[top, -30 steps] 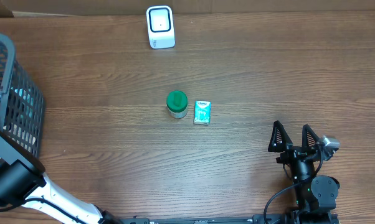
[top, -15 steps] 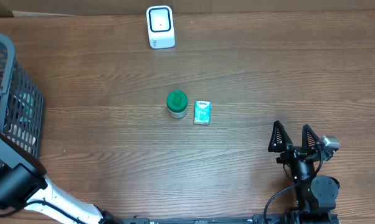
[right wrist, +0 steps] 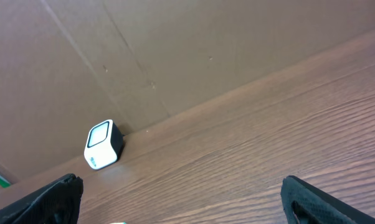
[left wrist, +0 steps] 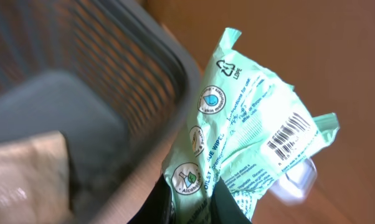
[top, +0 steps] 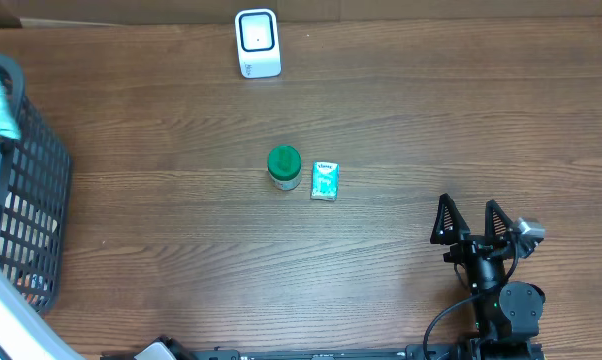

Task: Scan the item barcode
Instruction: 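Carry the mint-green pouch forward and release it left of the jar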

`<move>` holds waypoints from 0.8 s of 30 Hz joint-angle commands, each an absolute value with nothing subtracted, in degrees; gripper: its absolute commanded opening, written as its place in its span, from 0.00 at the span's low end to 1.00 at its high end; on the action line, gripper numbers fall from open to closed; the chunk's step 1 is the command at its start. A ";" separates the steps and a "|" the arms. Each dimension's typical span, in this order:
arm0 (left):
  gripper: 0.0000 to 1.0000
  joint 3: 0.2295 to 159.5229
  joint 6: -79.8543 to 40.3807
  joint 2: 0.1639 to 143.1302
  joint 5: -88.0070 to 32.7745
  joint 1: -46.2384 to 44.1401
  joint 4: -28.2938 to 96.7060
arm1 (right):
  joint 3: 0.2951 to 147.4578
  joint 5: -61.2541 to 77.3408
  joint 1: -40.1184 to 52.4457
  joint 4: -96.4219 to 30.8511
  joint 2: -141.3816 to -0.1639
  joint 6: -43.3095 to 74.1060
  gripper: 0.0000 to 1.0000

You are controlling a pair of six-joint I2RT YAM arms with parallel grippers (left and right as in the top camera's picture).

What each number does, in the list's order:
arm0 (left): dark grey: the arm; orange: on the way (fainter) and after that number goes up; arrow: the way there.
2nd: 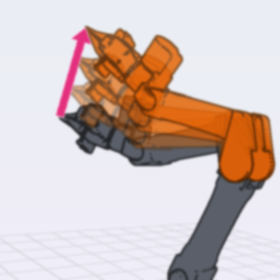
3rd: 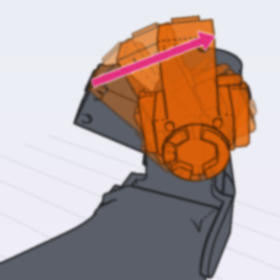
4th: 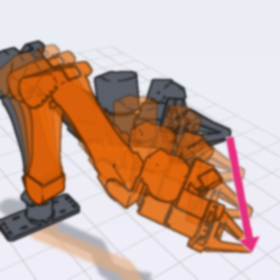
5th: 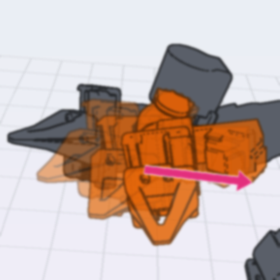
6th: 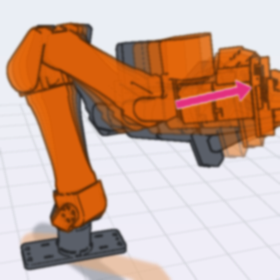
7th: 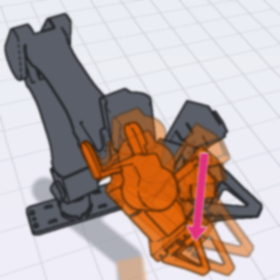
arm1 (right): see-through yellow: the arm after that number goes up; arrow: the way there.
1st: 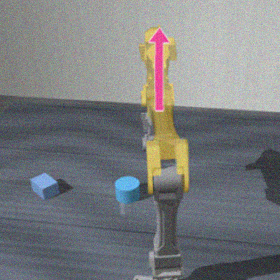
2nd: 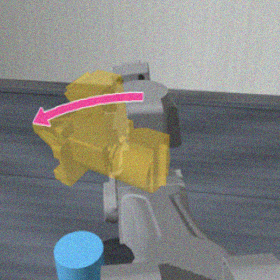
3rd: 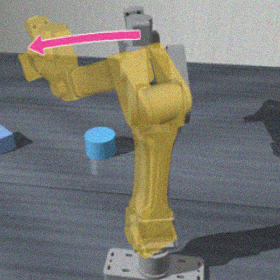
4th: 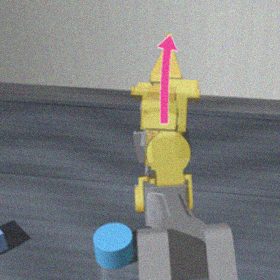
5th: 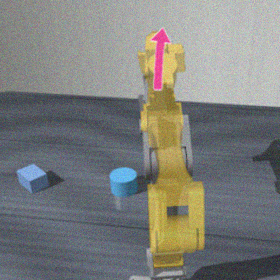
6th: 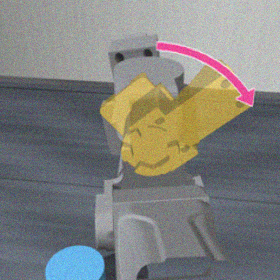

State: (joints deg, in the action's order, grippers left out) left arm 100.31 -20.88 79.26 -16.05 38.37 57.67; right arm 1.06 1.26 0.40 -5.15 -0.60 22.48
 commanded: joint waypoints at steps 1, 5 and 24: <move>0.04 100.53 -22.72 78.48 -18.24 29.63 61.80 | 0.45 1.06 0.25 -4.75 -0.16 22.46 1.00; 0.04 94.89 -22.24 79.40 -17.37 15.20 65.49 | 0.45 1.06 0.25 -4.75 -0.16 22.46 1.00; 0.04 60.47 -30.63 93.45 -18.98 -10.68 38.20 | 0.45 1.06 0.25 -4.75 -0.16 22.46 1.00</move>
State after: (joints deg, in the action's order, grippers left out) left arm 60.86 -28.71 90.43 -15.94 -8.29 40.07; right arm 1.06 1.21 0.40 -5.15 -0.58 22.50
